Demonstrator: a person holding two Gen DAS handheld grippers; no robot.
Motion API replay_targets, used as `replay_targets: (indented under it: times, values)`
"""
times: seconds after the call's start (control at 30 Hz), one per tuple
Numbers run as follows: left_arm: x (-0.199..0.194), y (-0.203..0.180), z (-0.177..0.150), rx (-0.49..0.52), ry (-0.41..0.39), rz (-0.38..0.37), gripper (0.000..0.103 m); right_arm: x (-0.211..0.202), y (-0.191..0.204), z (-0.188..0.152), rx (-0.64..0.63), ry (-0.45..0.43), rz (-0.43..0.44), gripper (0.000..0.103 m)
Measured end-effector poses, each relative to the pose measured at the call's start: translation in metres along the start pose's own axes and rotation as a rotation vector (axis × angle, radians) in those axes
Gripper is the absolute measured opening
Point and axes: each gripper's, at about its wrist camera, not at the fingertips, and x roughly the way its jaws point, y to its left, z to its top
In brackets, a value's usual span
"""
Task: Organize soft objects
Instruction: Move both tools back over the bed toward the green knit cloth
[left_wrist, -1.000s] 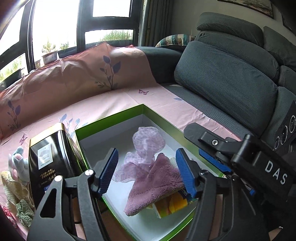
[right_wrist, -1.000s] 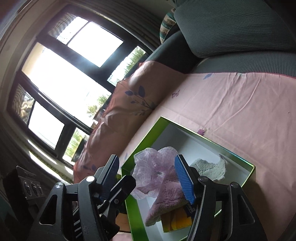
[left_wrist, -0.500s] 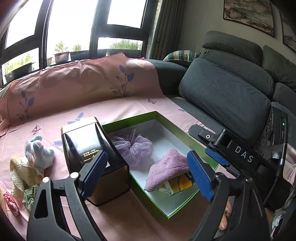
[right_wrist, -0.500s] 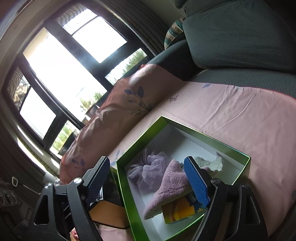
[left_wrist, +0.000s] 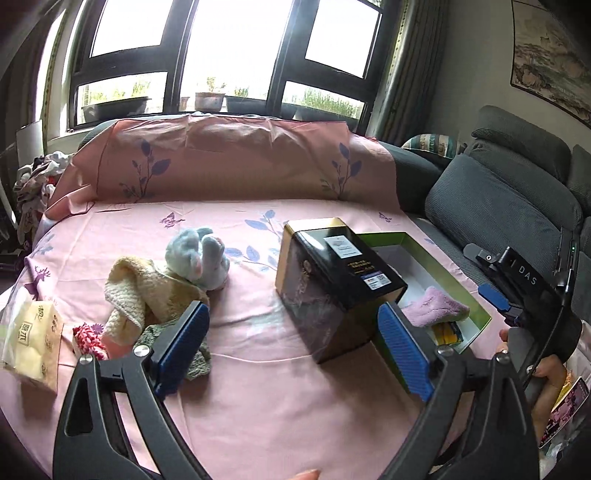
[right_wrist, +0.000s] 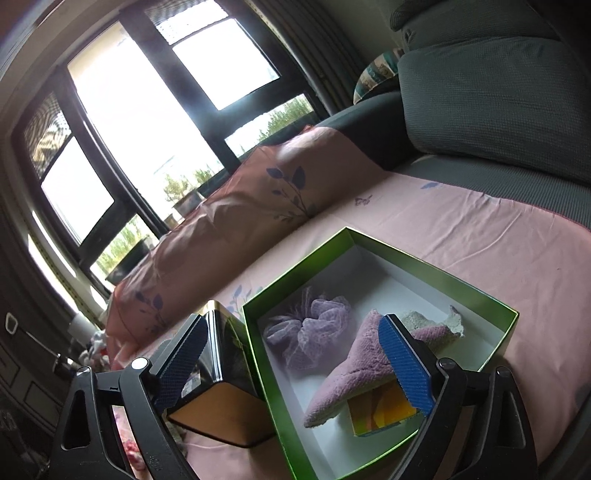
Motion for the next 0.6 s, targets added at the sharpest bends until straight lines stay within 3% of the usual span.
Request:
replay_targets:
  times: [0.17,0.23,0.43,0.6]
  values:
    - [-0.012,0.07,-0.021,-0.126,0.022,0.183,0.092,0.005,0.021,-0.007,-0.059,0.024,-0.007,0.094]
    - [-0.014,0.096,-0.035,-0.182,0.026,0.221,0.092,0.007,0.03,-0.011,-0.081,0.038,0.018,0.094]
    - [0.0,0.159,-0.062,-0.384,0.126,0.257,0.09,0.005,0.066,-0.024,-0.158,0.063,0.073,0.094]
    - [-0.008,0.175,-0.062,-0.431,0.094,0.256,0.09,0.001,0.113,-0.044,-0.268,0.091,0.168,0.094]
